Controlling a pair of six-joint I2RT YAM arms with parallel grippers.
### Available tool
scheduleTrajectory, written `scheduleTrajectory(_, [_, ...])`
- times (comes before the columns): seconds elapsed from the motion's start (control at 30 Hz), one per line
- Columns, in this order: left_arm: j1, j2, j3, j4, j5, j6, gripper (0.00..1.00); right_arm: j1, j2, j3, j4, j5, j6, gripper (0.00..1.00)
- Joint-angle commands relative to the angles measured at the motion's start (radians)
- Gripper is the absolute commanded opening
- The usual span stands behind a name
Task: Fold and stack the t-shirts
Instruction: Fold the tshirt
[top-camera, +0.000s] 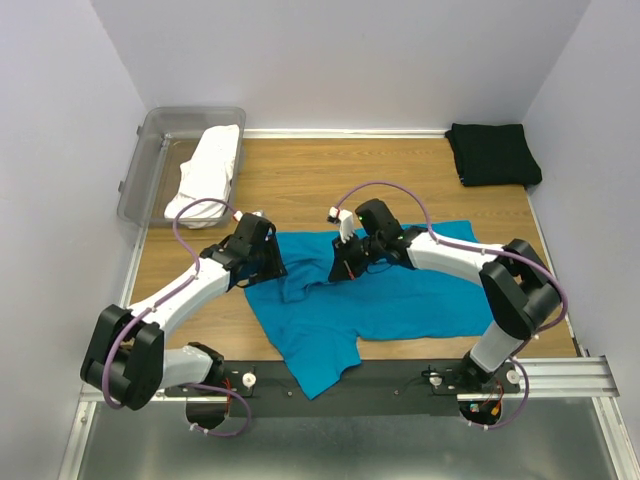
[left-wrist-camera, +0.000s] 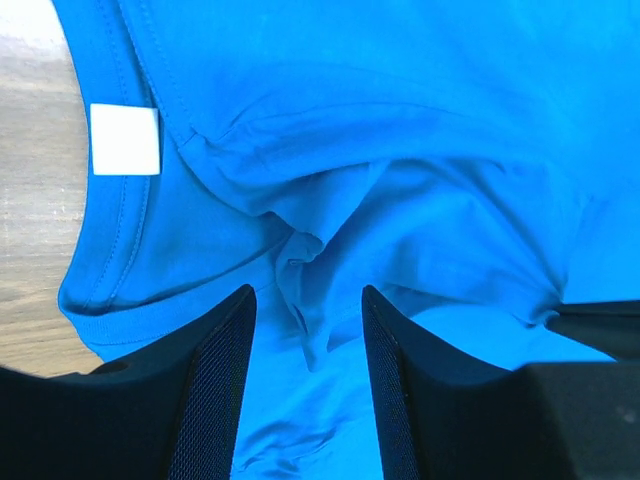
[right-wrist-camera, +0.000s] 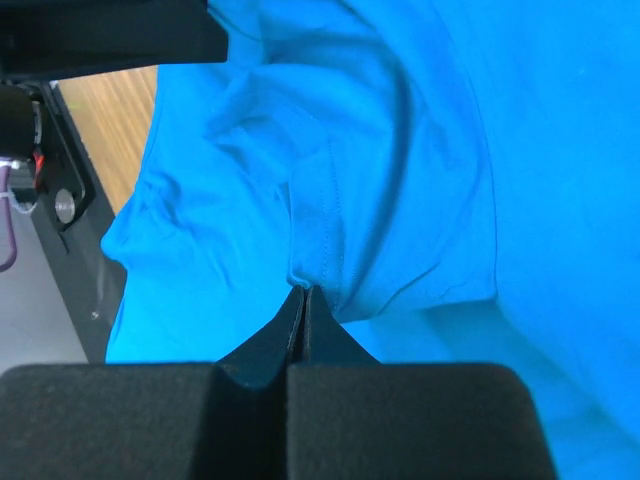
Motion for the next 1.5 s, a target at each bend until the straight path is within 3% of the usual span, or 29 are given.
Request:
scheduleTrajectory(0.0, [-0.005, 0.012, 0.007, -0.016, 0.031, 0.013, 0.55, 0.009, -0.071, -0.056, -0.010, 0.003, 0.019, 0.01])
scheduleTrajectory(0.43, [-0.027, 0.019, -0.053, -0.004, 0.101, 0.011, 0.54, 0.009, -0.001, -0.070, -0.004, 0.110, -0.041, 0.01])
scheduleTrajectory(0.73, [-0.068, 0.029, -0.093, 0.062, 0.106, -0.075, 0.47, 0.008, 0.052, -0.041, -0.002, 0.098, -0.052, 0.01])
scheduleTrajectory(0.93, [-0.088, 0.045, -0.098, 0.077, 0.115, -0.093, 0.30, 0.009, 0.043, -0.044, -0.004, 0.101, -0.057, 0.01])
scheduleTrajectory(0.97, [-0.090, 0.039, -0.096, 0.074, 0.118, -0.093, 0.20, 0.008, 0.039, -0.043, -0.004, 0.104, -0.057, 0.01])
scheduleTrajectory(1.07, [-0.091, 0.010, -0.081, 0.039, 0.114, -0.096, 0.02, 0.009, 0.024, -0.046, -0.005, 0.118, -0.058, 0.01])
scheduleTrajectory(1.27, [-0.091, -0.101, -0.032, -0.114, 0.097, -0.116, 0.00, 0.008, -0.008, -0.055, -0.007, 0.176, -0.063, 0.01])
scheduleTrajectory(1.47, [-0.094, -0.147, -0.070, -0.135, 0.149, -0.137, 0.00, 0.008, 0.000, -0.058, -0.007, 0.178, -0.066, 0.01])
